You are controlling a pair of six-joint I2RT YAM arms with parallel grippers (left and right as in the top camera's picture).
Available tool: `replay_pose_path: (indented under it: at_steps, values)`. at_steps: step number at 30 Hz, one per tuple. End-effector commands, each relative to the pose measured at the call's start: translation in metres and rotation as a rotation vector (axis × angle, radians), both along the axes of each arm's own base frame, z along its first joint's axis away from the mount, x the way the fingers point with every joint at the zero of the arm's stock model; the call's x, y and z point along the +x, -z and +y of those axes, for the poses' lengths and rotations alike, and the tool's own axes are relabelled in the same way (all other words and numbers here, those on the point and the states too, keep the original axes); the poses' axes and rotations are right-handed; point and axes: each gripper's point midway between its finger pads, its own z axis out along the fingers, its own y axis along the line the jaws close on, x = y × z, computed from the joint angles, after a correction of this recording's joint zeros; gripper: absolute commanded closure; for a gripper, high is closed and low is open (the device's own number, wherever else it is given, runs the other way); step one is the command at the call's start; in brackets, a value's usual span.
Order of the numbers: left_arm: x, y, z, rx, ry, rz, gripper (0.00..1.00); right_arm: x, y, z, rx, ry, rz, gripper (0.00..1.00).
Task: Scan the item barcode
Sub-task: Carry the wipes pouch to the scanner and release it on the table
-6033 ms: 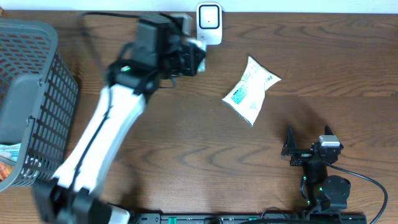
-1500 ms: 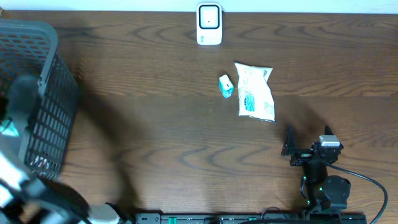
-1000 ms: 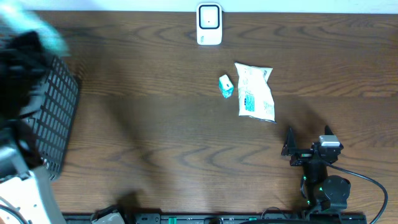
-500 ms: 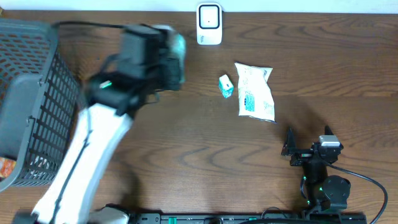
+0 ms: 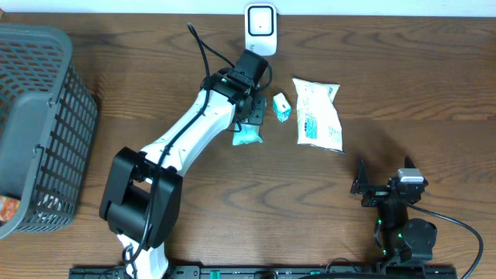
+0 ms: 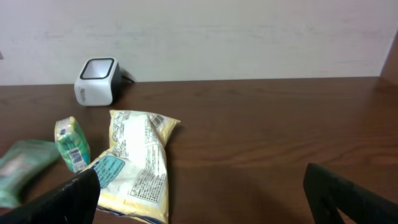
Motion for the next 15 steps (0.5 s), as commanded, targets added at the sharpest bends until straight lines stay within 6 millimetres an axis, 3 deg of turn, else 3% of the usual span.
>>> replay_pose_path:
  at_steps: [1, 5, 9, 11, 15]
  values:
    - [0.000, -0.011, -0.008, -0.053, -0.007, -0.011, 0.52, 0.000, 0.001, -0.001, 0.010, 0.008, 0.004, 0.01]
    - [0.006, -0.046, -0.006, -0.081, -0.005, -0.073, 0.48, 0.000, 0.001, -0.001, 0.010, 0.008, 0.004, 0.01]
    - [0.019, -0.124, 0.020, -0.115, -0.031, -0.248, 0.47, 0.000, 0.001, -0.001, 0.010, 0.008, 0.004, 0.01]
    - [0.026, -0.175, 0.054, -0.105, -0.114, -0.384, 0.47, 0.000, 0.001, -0.001, 0.010, 0.008, 0.004, 0.01]
    - [0.018, -0.273, 0.168, -0.011, -0.408, -0.659, 0.36, 0.000, 0.001, -0.001, 0.010, 0.008, 0.004, 0.01]
